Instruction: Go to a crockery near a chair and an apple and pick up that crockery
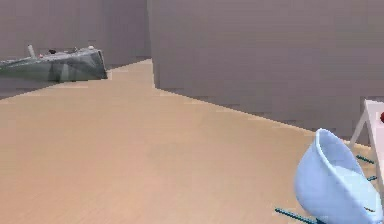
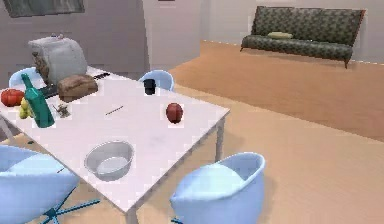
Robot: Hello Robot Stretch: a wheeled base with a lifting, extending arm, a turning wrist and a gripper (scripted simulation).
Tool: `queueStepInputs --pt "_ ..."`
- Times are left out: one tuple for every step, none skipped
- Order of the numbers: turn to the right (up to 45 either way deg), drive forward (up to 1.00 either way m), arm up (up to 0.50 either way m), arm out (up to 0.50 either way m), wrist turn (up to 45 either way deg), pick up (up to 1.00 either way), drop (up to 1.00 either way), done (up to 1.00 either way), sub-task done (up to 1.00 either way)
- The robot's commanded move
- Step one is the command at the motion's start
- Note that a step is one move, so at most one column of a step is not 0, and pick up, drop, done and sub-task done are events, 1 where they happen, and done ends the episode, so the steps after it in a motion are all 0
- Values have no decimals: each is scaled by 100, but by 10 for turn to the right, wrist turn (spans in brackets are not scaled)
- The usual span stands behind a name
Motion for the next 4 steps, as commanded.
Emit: queueStepInputs --pt "-210 0 0 0 0 0 0 0 0" --pt "0 0 50 0 0 0 0 0 0" --pt "0 0 38 0 0 0 0 0 0" --pt "0 0 0 34 0 0 0 0 0"
